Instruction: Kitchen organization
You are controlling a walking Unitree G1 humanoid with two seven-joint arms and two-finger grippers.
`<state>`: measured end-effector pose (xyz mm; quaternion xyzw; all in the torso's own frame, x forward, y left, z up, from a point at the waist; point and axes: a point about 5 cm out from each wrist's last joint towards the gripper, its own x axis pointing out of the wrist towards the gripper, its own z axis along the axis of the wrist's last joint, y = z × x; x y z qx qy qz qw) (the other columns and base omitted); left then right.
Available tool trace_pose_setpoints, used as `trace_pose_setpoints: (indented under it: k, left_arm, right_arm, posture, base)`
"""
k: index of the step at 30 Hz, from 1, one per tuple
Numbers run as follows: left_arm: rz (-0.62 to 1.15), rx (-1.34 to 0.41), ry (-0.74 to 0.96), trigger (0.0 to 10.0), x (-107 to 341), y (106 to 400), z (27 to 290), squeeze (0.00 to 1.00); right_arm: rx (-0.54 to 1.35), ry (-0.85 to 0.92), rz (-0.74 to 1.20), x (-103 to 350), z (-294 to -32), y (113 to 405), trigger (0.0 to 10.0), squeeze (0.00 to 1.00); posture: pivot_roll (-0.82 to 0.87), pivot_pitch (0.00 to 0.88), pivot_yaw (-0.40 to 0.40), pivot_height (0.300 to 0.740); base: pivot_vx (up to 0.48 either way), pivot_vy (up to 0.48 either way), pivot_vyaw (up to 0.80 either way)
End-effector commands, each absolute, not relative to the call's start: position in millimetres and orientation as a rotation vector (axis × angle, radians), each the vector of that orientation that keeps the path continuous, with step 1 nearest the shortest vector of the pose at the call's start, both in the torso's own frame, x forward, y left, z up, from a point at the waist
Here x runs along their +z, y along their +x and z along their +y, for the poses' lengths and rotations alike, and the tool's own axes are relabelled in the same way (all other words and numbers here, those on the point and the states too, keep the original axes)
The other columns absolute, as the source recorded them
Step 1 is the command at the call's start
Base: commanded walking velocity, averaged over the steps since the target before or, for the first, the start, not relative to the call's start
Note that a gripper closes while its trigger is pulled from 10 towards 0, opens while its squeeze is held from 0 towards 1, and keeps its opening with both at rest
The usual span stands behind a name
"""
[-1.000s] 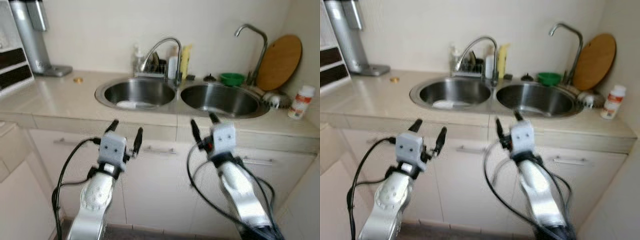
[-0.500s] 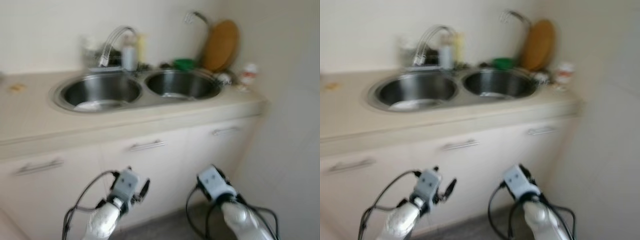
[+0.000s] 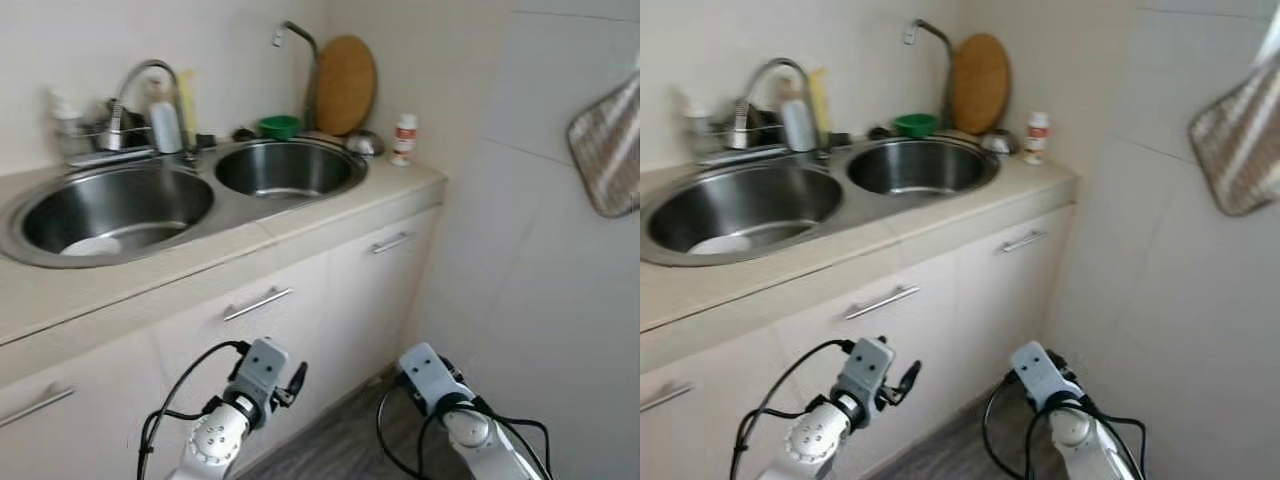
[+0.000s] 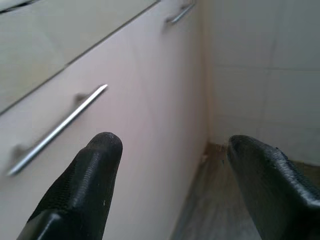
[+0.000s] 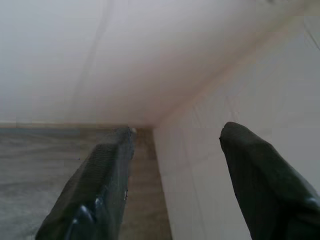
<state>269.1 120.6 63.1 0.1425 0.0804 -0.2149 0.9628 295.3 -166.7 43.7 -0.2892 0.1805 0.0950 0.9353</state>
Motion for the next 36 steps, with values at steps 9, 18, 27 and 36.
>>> trace_pose_setpoints:
  k: [9,18,27,36]
  left_arm:
    - [0.198,-0.434,0.258,10.0,59.7,272.0,124.9,0.0]
    - [0.223,-0.413,0.224,10.0,55.4,274.4,130.4,0.0]
    - [0.231,-0.414,0.228,10.0,52.9,275.2,130.9,0.0]
    - [0.236,-0.413,0.228,10.0,51.2,275.1,130.6,0.0]
  right_arm:
    - [0.211,-0.63,0.406,42.2,-165.2,296.7,10.0,0.0]
    - [0.2,-0.641,0.397,41.5,-162.9,298.5,10.0,0.0]
    - [0.192,-0.626,0.395,40.8,-162.6,299.5,10.0,0.0]
    - [0.2,-0.63,0.4,39.2,-162.2,299.2,10.0,0.0]
  posture:
    - [0.01,0.0,-0.011,0.74]
    - [0.01,0.0,-0.004,0.74]
    - [0.01,0.0,0.001,0.74]
    - [0.01,0.0,-0.002,0.74]
  base:
    - [0.0,0.0,-0.77]
    - [0.0,0.0,-0.76]
    - [0.0,0.0,-0.77]
    - [0.0,0.0,-0.77]
